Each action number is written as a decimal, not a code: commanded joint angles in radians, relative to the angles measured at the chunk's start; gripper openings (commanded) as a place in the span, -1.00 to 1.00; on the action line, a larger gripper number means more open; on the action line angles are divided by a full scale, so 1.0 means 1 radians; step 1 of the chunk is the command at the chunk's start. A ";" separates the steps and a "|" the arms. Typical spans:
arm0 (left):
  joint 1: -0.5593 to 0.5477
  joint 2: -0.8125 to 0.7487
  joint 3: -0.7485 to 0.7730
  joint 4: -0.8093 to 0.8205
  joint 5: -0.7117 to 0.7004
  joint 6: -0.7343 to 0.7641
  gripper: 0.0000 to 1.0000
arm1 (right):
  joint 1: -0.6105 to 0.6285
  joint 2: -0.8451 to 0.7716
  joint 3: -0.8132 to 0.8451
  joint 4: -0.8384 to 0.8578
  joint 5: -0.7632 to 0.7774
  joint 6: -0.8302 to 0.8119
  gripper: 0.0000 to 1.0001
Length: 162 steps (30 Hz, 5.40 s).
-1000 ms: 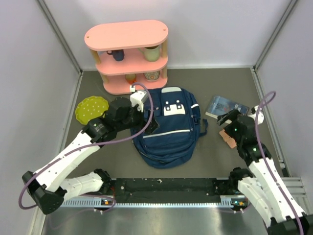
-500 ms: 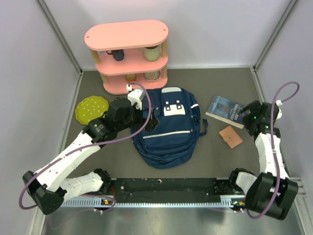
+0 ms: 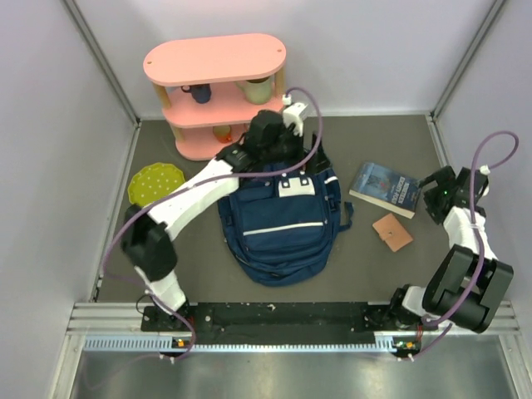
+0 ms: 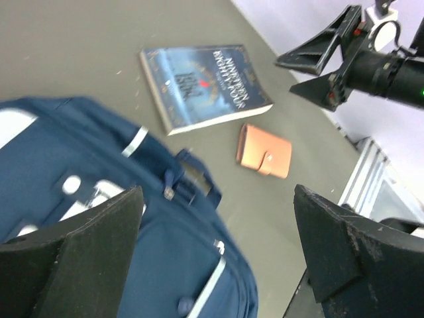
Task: Pack the student bag
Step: Pick up the book from the center of the board, then place the book in the student bag.
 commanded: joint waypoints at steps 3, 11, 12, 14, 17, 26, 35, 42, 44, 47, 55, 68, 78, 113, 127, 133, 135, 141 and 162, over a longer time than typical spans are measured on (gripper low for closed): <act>0.000 0.316 0.289 0.128 0.200 -0.076 0.81 | -0.032 0.056 0.061 0.103 -0.044 -0.064 0.89; -0.017 0.630 0.495 0.312 0.241 -0.216 0.92 | -0.036 0.119 0.053 0.162 -0.113 -0.125 0.89; -0.021 0.685 0.553 0.310 0.241 -0.224 0.90 | -0.038 0.125 0.055 0.162 -0.116 -0.134 0.89; -0.036 0.741 0.619 0.280 0.220 -0.241 0.89 | -0.038 0.142 0.046 0.165 -0.119 -0.136 0.89; -0.059 0.831 0.729 0.249 0.166 -0.244 0.91 | -0.041 0.153 0.035 0.174 -0.119 -0.139 0.89; -0.067 0.948 0.782 0.089 0.017 -0.326 0.95 | -0.044 0.184 0.026 0.195 -0.141 -0.134 0.88; -0.072 0.997 0.783 0.080 0.017 -0.380 0.94 | -0.044 0.219 0.015 0.215 -0.164 -0.127 0.83; -0.086 1.065 0.816 0.102 0.069 -0.440 0.91 | -0.044 0.277 0.015 0.243 -0.214 -0.121 0.70; -0.089 1.082 0.828 0.102 0.088 -0.457 0.89 | -0.044 0.290 0.012 0.251 -0.230 -0.119 0.65; -0.093 1.077 0.820 0.102 0.098 -0.457 0.77 | -0.044 0.300 0.010 0.258 -0.245 -0.121 0.51; -0.095 1.013 0.790 0.143 0.100 -0.454 0.17 | -0.046 0.283 0.015 0.275 -0.297 -0.115 0.11; -0.096 0.967 0.762 0.197 0.138 -0.478 -0.22 | -0.044 0.305 0.013 0.309 -0.380 -0.059 -0.20; -0.096 0.919 0.705 0.207 0.140 -0.468 -0.25 | -0.046 0.270 0.039 0.237 -0.314 -0.078 -1.00; -0.014 -0.369 -0.272 0.166 -0.375 -0.176 0.81 | 0.194 -0.301 0.309 0.487 -0.849 0.459 -1.00; 0.009 -0.698 -0.264 0.017 -0.638 -0.074 0.97 | 0.355 -0.502 0.254 0.508 -0.836 0.738 -1.00; 0.016 -0.678 -0.273 -0.006 -0.624 -0.075 0.97 | 0.419 -0.514 0.161 0.554 -0.816 0.804 -1.00; 0.017 -0.666 -0.277 -0.006 -0.600 -0.083 0.97 | 0.457 -0.482 0.106 0.602 -0.791 0.804 -1.00; 0.026 -0.600 -0.272 -0.015 -0.515 -0.095 0.97 | 0.626 -0.230 -0.094 0.882 -0.716 0.808 -1.00; 0.049 -0.252 -0.435 0.065 -0.236 -0.096 0.98 | 0.629 -0.015 0.109 0.166 -0.330 -0.015 0.66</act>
